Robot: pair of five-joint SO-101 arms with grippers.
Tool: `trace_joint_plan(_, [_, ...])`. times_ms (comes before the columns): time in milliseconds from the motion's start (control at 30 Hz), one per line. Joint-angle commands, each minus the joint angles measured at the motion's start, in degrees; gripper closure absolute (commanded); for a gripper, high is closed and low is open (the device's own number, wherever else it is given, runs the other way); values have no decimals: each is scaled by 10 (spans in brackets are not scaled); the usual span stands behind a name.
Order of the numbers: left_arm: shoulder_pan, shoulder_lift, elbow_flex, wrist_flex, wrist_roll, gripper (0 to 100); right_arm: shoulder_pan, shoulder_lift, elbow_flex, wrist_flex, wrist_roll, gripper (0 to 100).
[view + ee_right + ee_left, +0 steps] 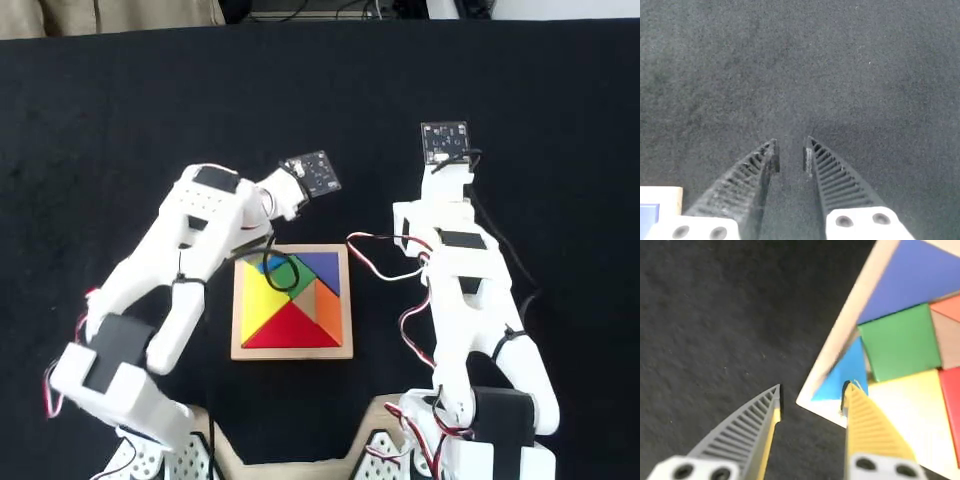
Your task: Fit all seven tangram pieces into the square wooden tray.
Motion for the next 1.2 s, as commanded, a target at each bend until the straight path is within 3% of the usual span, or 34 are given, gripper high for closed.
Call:
trace_joint_plan(0, [0,-79,29,-20,-5,791,9,-1,-17,-11,6,907])
trace_joint_plan(333, [4,-121,165,-135,-4,791,7,-1,-17,-11,6,907])
trace_joint_plan(700, [29,-130,148,-142,38,791,8,-1,-17,-11,6,907])
trace_joint_plan(967, [-65,-295,106,26,100,791,5,-1,-15,-5,6,907])
trace_joint_plan(1067, [-102,-384,189,47,123,791,-15,-3,-22,46,6,909])
trace_joint_plan(1167, [-129,-464,320,18,146,791,-59,-6,-49,152,6,979])
